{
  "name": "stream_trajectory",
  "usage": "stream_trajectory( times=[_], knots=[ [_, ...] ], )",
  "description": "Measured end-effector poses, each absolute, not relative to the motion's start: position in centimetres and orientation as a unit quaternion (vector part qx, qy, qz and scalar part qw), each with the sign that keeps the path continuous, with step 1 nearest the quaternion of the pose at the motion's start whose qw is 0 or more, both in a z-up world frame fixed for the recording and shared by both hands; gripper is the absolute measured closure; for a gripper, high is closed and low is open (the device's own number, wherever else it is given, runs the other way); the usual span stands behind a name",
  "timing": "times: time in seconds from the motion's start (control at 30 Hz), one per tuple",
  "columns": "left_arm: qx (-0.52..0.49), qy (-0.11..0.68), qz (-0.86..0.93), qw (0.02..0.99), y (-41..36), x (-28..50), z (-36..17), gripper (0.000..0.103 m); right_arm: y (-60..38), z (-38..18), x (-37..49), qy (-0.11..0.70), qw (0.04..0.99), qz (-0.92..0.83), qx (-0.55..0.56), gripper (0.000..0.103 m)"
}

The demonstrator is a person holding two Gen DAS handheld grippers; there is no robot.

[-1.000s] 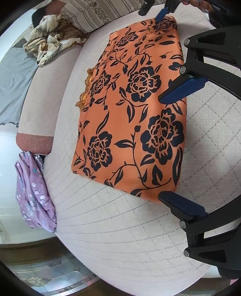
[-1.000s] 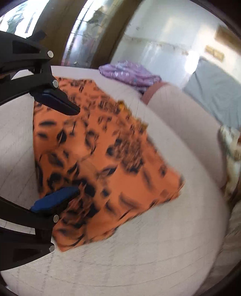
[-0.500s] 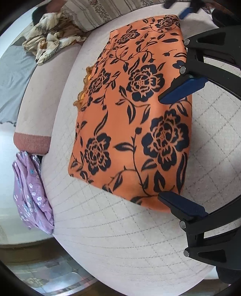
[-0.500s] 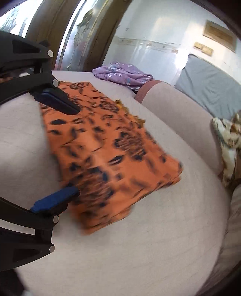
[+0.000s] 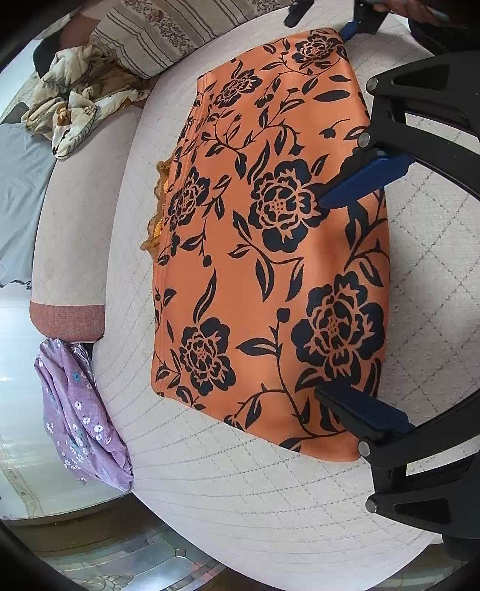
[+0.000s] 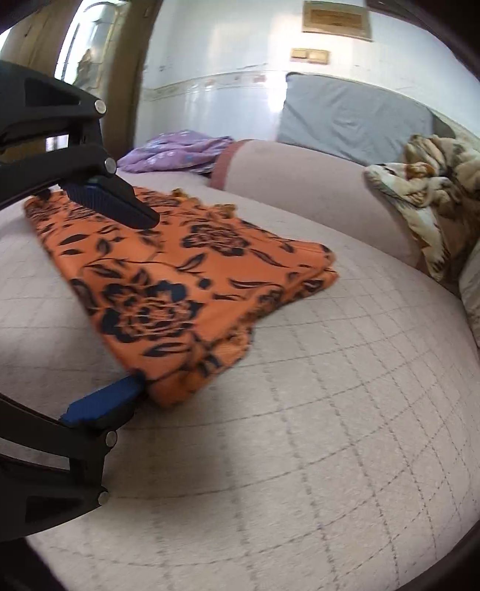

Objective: Fold small clothes

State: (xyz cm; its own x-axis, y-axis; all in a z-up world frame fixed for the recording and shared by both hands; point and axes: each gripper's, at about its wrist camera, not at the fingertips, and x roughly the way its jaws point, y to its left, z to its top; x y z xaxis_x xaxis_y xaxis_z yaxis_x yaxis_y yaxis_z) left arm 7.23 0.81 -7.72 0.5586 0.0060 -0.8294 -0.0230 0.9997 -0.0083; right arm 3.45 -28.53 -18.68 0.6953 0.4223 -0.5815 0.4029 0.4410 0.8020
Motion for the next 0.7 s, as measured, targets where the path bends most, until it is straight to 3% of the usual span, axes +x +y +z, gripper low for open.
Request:
stream_trajectory(
  times=[0.13,0.2,0.23,0.37,0.4,0.43,0.47,0.5,0.6,0.63,0.7],
  knots=[
    [-0.004,0.471,0.008,0.882,0.6,7.5,-8.1,0.008,-28.6,-18.3,4.7,0.392,0.766,0.005,0.510,0.021],
    [-0.002,0.472,0.007,0.882,0.6,7.7,-8.2,0.008,-28.1,-17.9,5.5,0.403,0.779,0.024,0.479,0.047],
    [0.000,0.472,0.007,0.882,0.5,7.8,-8.3,0.008,-28.0,-18.1,6.0,0.415,0.776,0.028,0.473,0.069],
    [-0.002,0.464,0.010,0.886,0.5,8.4,-8.1,0.008,-27.6,-17.9,6.1,0.423,0.785,0.028,0.452,0.074],
    [-0.003,0.463,0.011,0.887,0.5,8.6,-8.1,0.008,-27.4,-17.2,6.0,0.414,0.794,0.035,0.445,0.069],
    [-0.004,0.462,0.011,0.887,0.3,8.9,-8.1,0.008,-27.2,-17.0,6.0,0.414,0.798,0.033,0.436,0.052],
    [-0.005,0.462,0.010,0.887,0.1,9.2,-8.3,0.008,-27.1,-17.0,6.1,0.417,0.801,0.031,0.429,0.020],
    [-0.004,0.461,0.009,0.887,-0.2,9.4,-8.4,0.008,-27.0,-17.0,6.3,0.418,0.803,0.029,0.424,0.016],
    [0.009,0.463,0.002,0.886,-1.5,9.9,-9.6,0.008,-27.1,-17.2,6.7,0.410,0.807,0.030,0.423,0.016],
    [0.022,0.480,0.000,0.877,-2.0,10.3,-10.6,0.008,-27.0,-17.1,6.7,0.408,0.809,0.031,0.422,0.021],
    [0.043,0.499,0.004,0.866,-2.5,10.8,-12.1,0.006,-26.9,-17.3,7.4,0.418,0.805,0.037,0.419,0.061]
  ],
)
